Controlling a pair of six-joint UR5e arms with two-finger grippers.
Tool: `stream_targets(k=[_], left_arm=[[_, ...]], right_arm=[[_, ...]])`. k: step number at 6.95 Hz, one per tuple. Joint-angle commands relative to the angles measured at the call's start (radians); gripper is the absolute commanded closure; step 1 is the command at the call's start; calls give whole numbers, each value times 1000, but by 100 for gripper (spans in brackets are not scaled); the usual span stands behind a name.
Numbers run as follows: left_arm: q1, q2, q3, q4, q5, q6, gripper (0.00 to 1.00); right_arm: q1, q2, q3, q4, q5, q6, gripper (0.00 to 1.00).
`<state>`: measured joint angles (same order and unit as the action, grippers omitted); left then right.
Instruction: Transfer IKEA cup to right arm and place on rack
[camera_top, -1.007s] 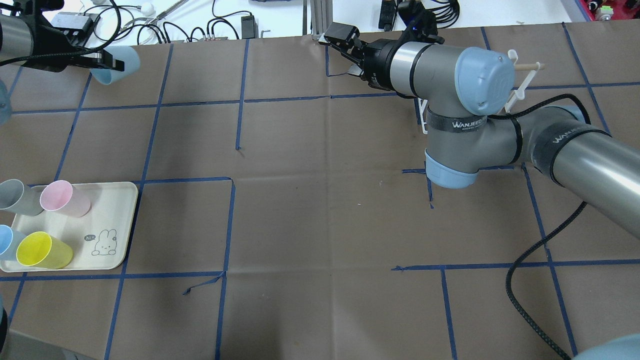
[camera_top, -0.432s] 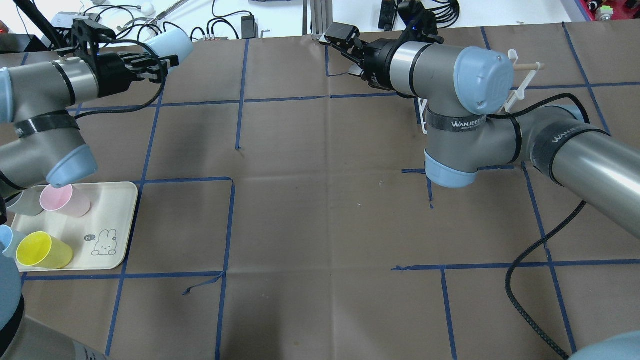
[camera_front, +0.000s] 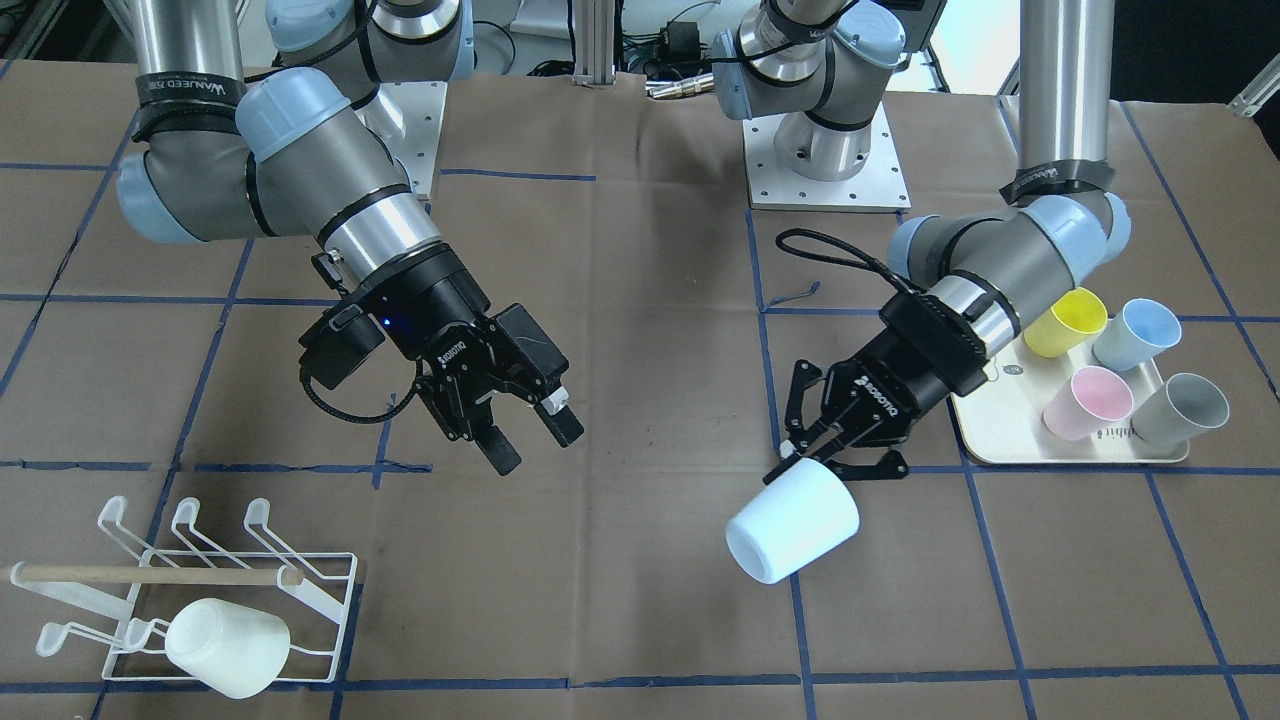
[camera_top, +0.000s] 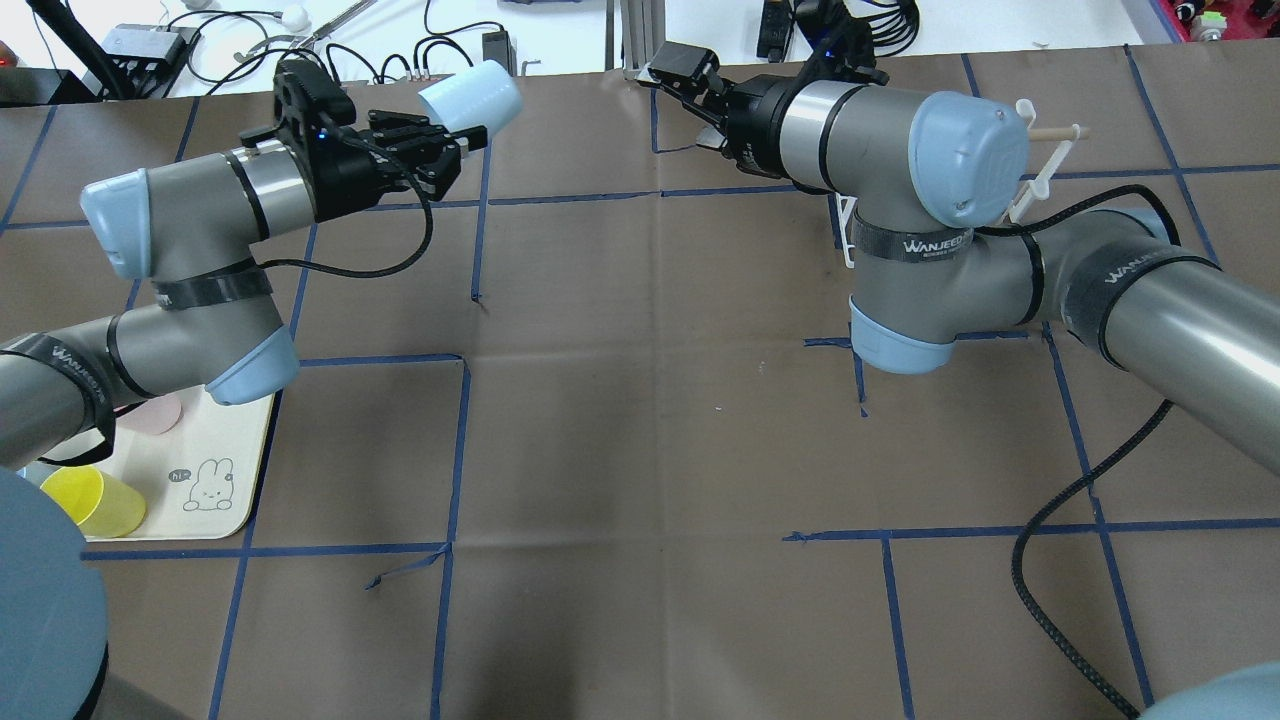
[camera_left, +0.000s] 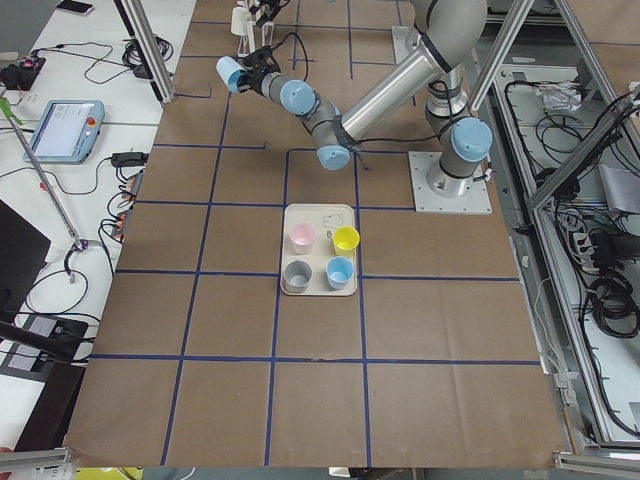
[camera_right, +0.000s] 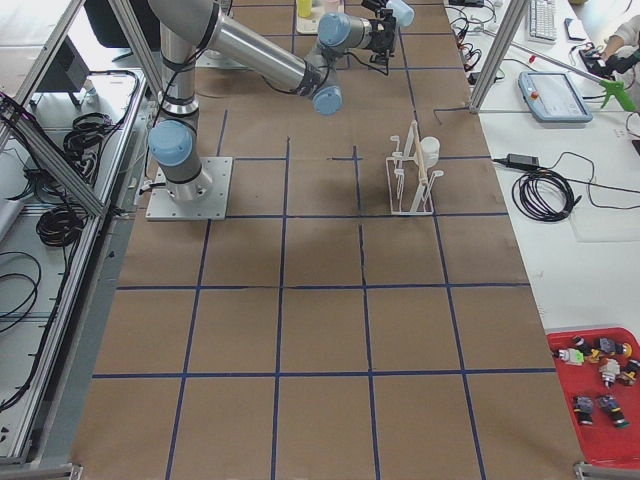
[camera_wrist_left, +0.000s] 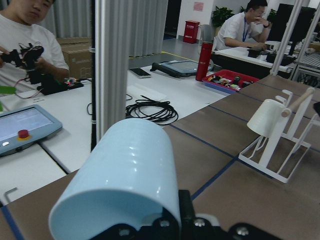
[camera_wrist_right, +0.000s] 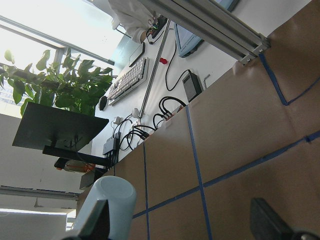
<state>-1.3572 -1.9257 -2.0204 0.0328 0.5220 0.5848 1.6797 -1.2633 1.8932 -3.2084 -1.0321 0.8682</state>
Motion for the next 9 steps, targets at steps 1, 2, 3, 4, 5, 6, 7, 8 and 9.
stream_targets(k=[1,2,3,4,5,6,7,8,9], left_arm=[[-39,110,-101,0,50,-79,100],[-39,172,-138,-20,94,-136,100],[-52,221,-141,-93,172,-149,100],[-101,228,-136,-108,221,-149,100],[-127,214,-121,-111,274,-149,100],[-131,209,-92,-123,274,-151,100],[-132,206,-90,-128,273,-152,100],[-132,205,-90,-128,273,-152,100],[-132,205,-90,-126,273,-152,100]], right_arm=[[0,5,0,-4,1,0,0],[2,4,-2,-4,1,2,0],[2,-1,0,-4,1,41,0],[15,-5,6,-8,4,251,0],[49,-4,7,-49,3,378,0],[75,4,10,-127,-6,464,0],[87,8,21,-137,-9,542,1],[84,15,42,-155,-11,549,1],[74,15,52,-156,-11,549,1]])
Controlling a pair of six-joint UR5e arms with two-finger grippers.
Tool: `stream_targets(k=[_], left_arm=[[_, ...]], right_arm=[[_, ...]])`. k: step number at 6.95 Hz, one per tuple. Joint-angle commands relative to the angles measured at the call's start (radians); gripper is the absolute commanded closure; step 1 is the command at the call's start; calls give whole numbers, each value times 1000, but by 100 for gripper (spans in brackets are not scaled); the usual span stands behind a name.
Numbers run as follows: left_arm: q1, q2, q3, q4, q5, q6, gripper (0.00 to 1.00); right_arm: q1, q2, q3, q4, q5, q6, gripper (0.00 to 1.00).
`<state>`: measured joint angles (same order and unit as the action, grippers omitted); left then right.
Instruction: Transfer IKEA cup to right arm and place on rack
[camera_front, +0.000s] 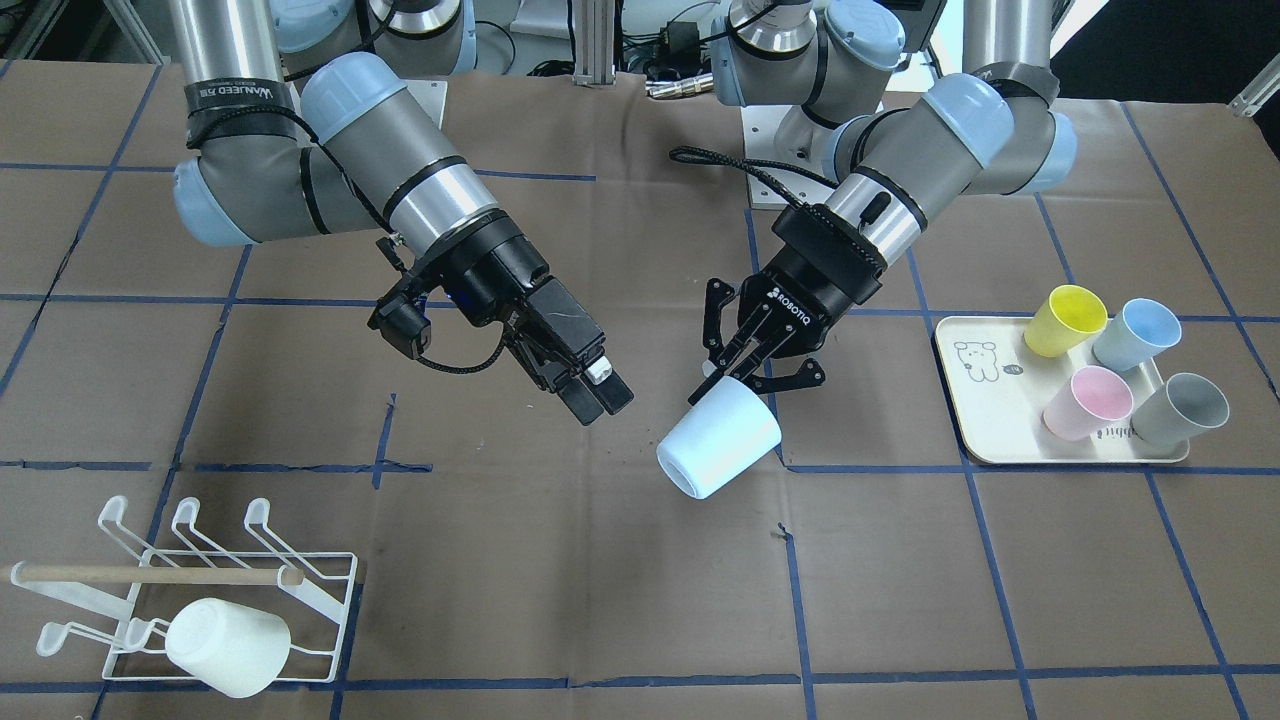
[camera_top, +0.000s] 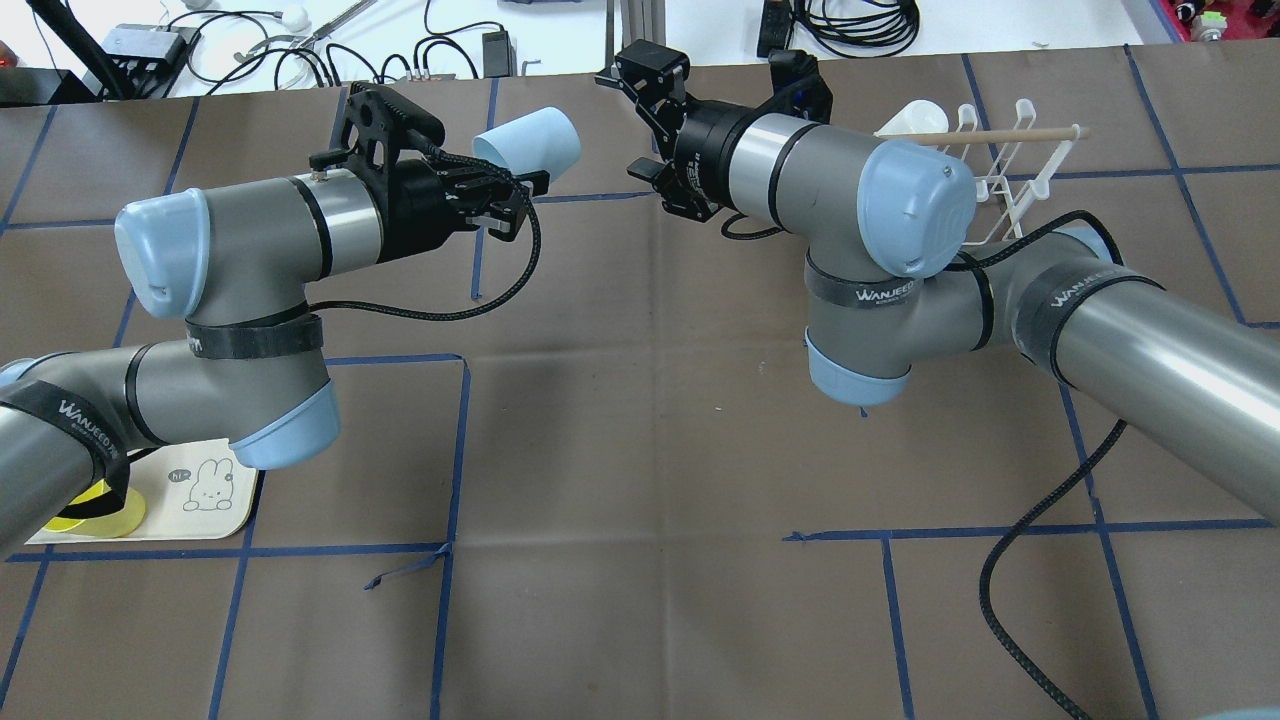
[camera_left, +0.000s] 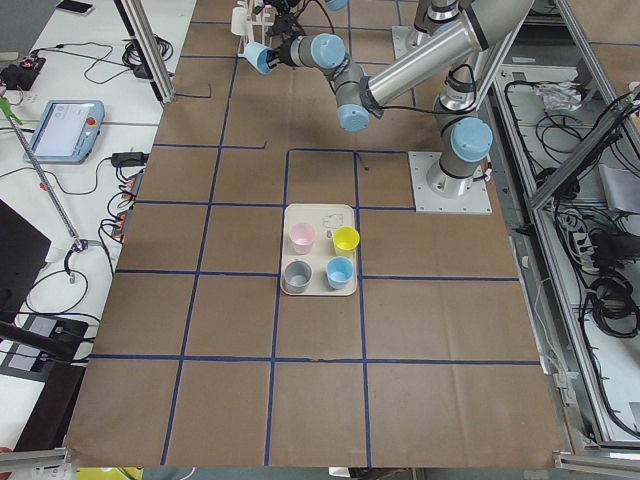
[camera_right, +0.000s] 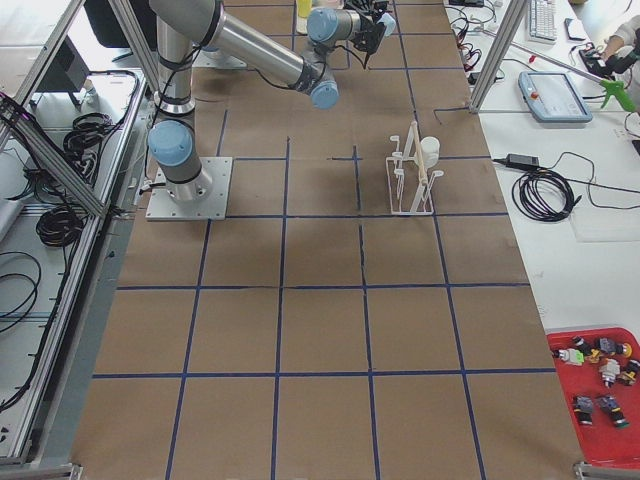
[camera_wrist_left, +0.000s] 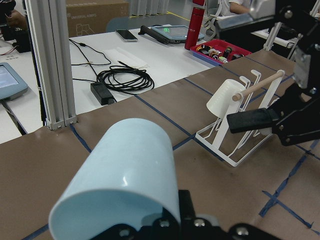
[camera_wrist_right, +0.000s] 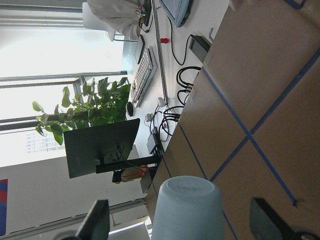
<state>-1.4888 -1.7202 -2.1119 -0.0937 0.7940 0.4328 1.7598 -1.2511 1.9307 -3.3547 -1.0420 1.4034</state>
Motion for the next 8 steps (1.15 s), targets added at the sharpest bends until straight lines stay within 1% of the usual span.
stream_targets(k=[1,2,3,4,6,7,8], left_arm=[[-1,-1,1,2,-1,0,100],[-1,-1,0,2,-1,0,100],[-1,-1,-2,2,-2,0,100],[-1,-2,-2,0,-2,0,100],[-1,-2,-2,-1,-2,3,100],[-1,-2,-2,-1,-2,4,100],[-2,-2,-3,-1,-2,4,100]], right_arm=[[-5,7,14,-11,-3,19,1],[-3,33,10,-26,-3,46,2],[6,66,5,-75,-3,134,2],[13,76,7,-110,-4,191,2],[39,87,1,-115,-4,291,2],[56,111,-21,-123,-6,296,2],[78,137,-53,-132,-6,342,2]])
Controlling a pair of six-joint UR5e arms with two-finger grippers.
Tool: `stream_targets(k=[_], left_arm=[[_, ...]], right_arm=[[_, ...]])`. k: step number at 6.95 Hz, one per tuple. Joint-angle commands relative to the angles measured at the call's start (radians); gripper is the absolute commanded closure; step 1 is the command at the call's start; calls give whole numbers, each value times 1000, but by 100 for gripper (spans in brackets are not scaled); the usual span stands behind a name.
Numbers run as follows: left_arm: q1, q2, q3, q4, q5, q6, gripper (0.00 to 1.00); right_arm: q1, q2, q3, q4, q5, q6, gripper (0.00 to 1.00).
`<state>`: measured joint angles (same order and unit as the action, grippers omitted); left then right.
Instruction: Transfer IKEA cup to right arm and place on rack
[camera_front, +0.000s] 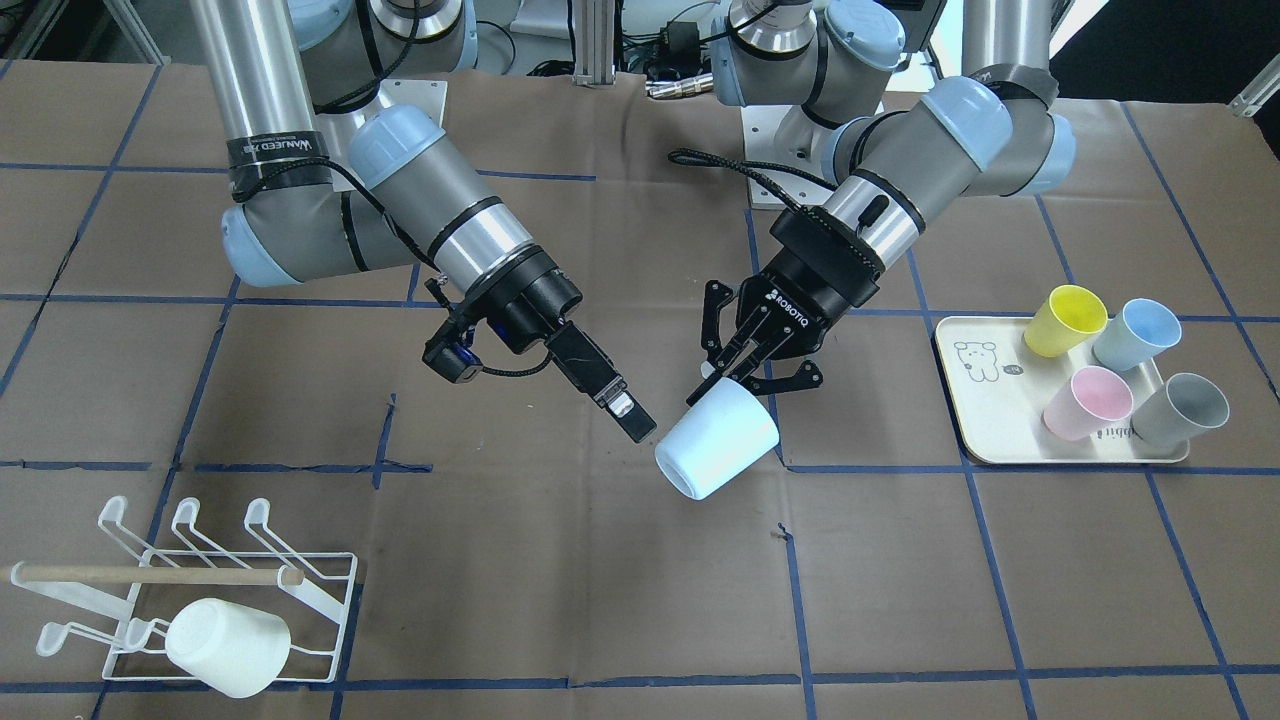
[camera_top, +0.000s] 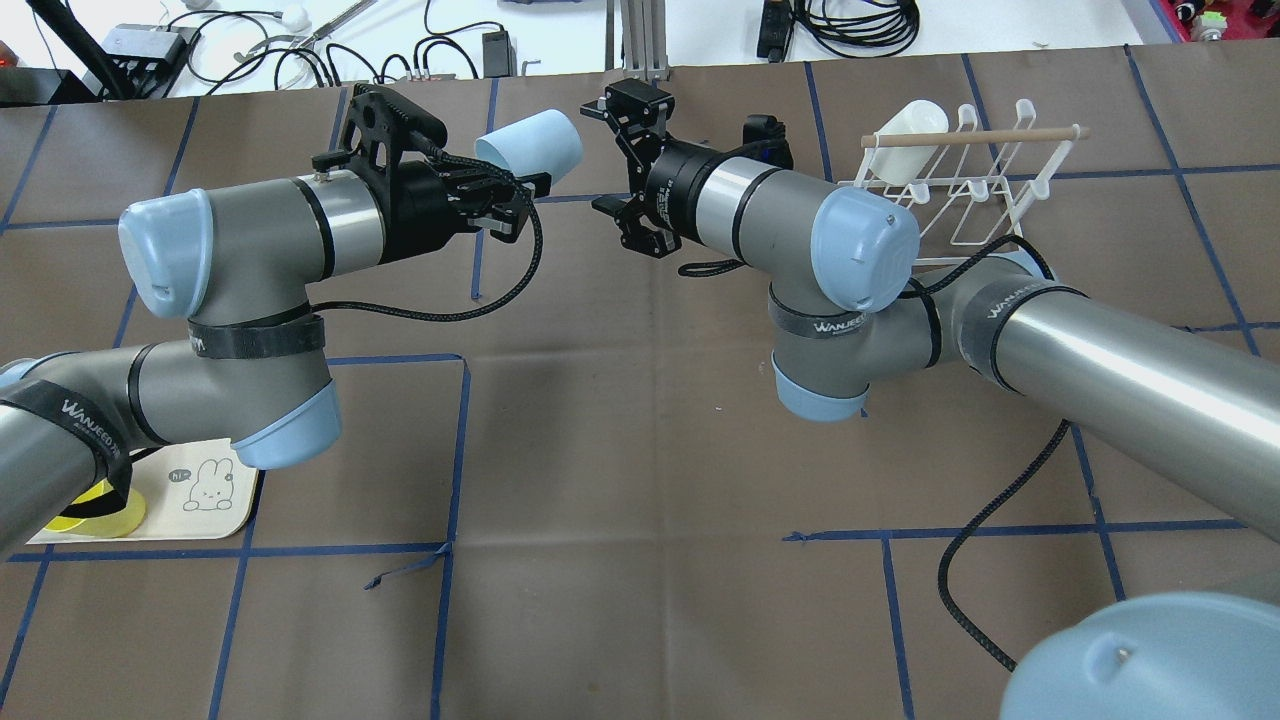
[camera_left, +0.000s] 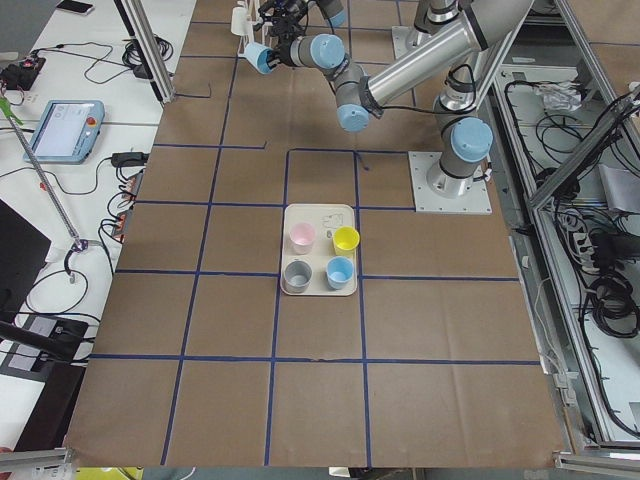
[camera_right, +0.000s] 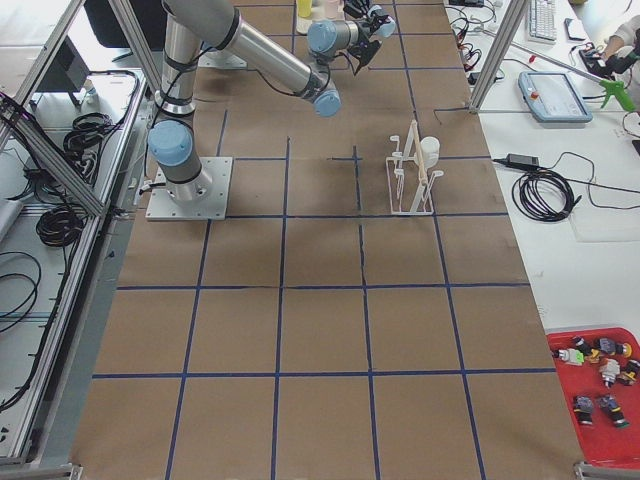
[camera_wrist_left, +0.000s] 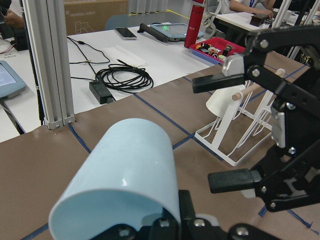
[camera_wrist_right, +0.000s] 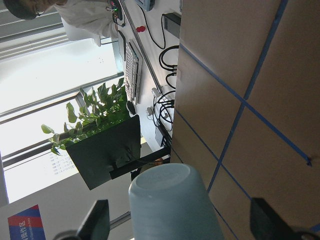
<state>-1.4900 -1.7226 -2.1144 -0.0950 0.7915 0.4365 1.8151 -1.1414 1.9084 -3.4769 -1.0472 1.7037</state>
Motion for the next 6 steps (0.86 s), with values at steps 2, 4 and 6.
stream_targets(k=[2,4,6], left_arm=[[-12,0,-1,0,0,-1,100],[-15,-2,-1,0,0,-1,100],[-15,-2,-1,0,0,-2,100]], right_arm=[[39,48,-58,-17,-2,71,2],[39,77,-81,-31,-1,70,2],[38,81,-88,-31,-1,71,1]])
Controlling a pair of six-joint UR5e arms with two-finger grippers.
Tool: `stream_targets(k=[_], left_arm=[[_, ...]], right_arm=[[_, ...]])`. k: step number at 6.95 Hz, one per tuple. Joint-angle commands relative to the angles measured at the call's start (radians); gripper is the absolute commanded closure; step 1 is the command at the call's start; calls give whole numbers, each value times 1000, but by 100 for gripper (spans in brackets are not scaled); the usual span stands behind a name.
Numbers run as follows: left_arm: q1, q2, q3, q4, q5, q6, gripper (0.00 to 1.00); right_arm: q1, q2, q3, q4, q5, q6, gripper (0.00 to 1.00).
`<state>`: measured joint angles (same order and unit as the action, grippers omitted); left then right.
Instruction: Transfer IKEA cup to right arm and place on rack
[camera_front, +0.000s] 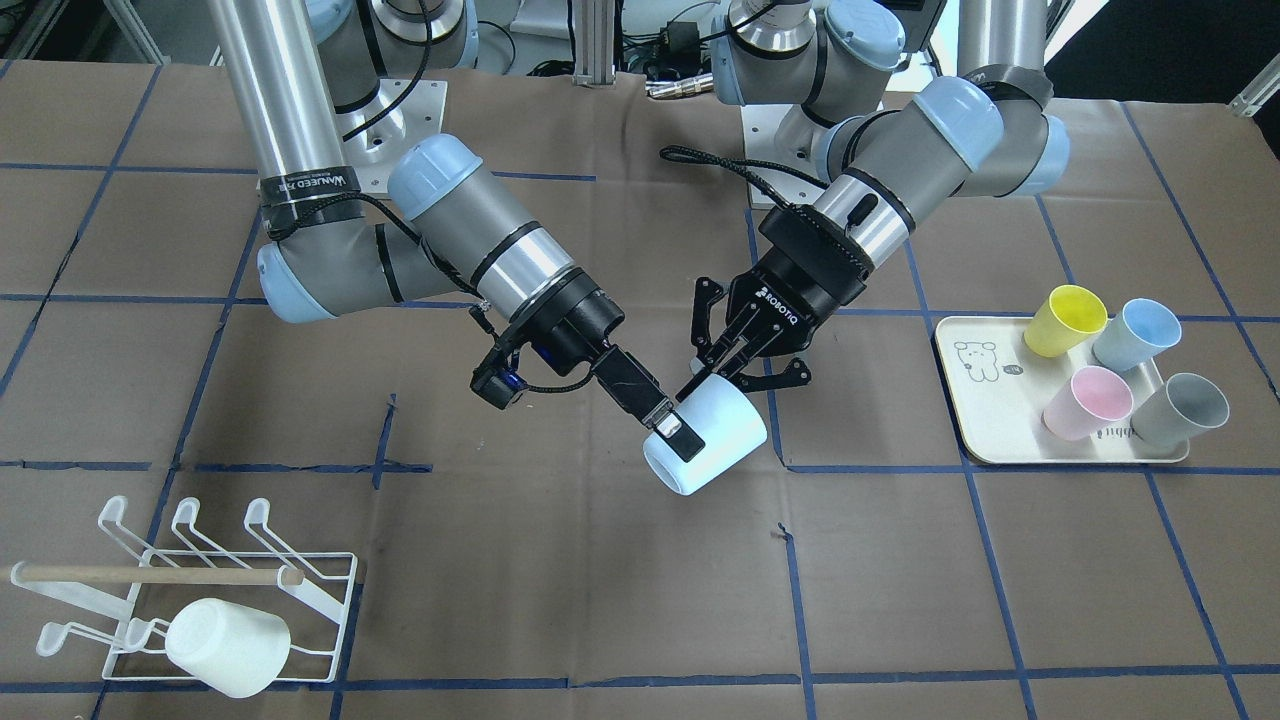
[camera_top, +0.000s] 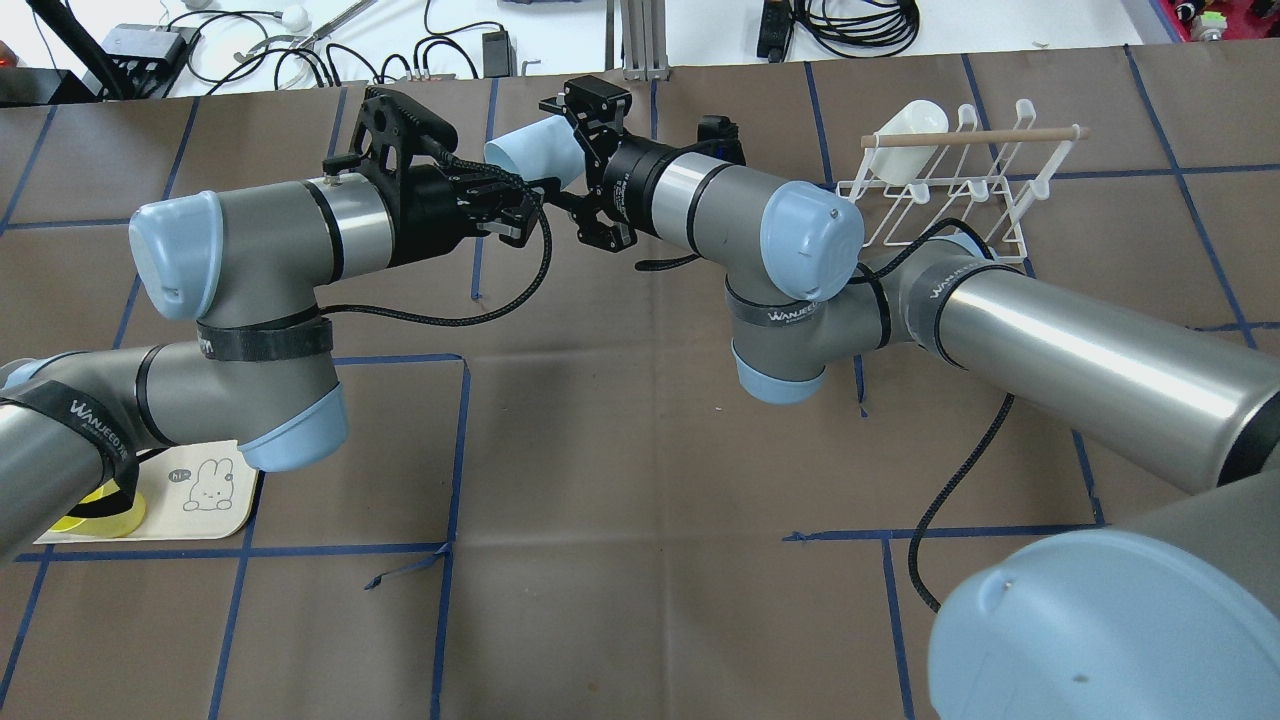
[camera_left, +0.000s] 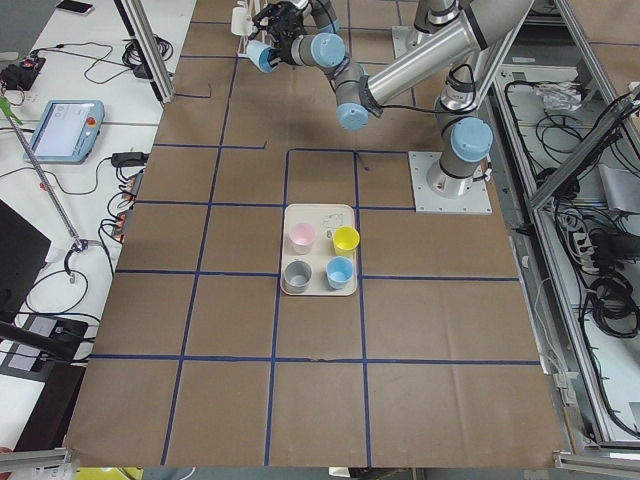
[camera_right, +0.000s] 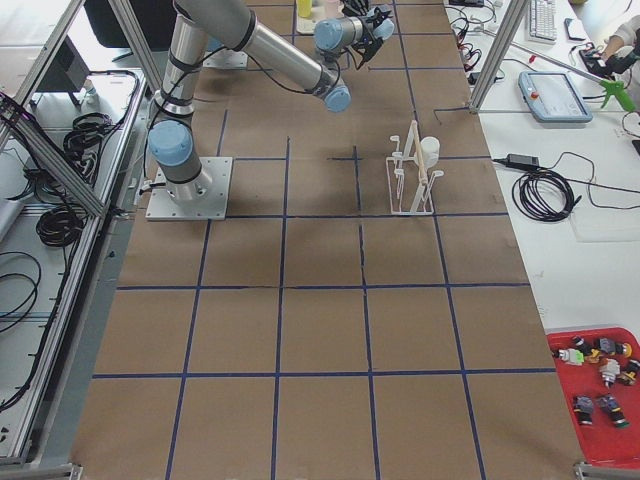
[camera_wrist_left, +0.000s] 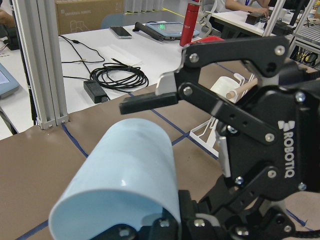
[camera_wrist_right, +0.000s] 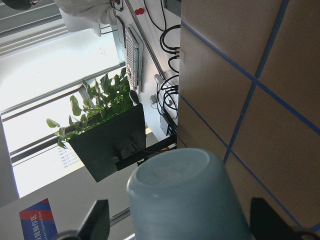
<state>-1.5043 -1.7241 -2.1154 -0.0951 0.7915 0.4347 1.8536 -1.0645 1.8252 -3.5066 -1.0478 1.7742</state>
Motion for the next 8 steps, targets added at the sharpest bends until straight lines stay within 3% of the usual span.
stream_targets(k=[1,2,5,7,8], left_arm=[[-2,-3,0,0,0,-1,100],[-5,-21,3,5,-1,-1,100],[-7,-23,3,6,-3,-4,100],[-7,-23,5,8,-2,-5,95],[-5,-25,6,11,-2,-23,21]], right_arm=[[-1,2,-4,0,0,1,1],[-1,3,-3,0,3,-1,4],[3,5,-1,1,17,-15,40],[3,3,-1,1,18,-13,50],[3,3,-1,1,20,-13,50]])
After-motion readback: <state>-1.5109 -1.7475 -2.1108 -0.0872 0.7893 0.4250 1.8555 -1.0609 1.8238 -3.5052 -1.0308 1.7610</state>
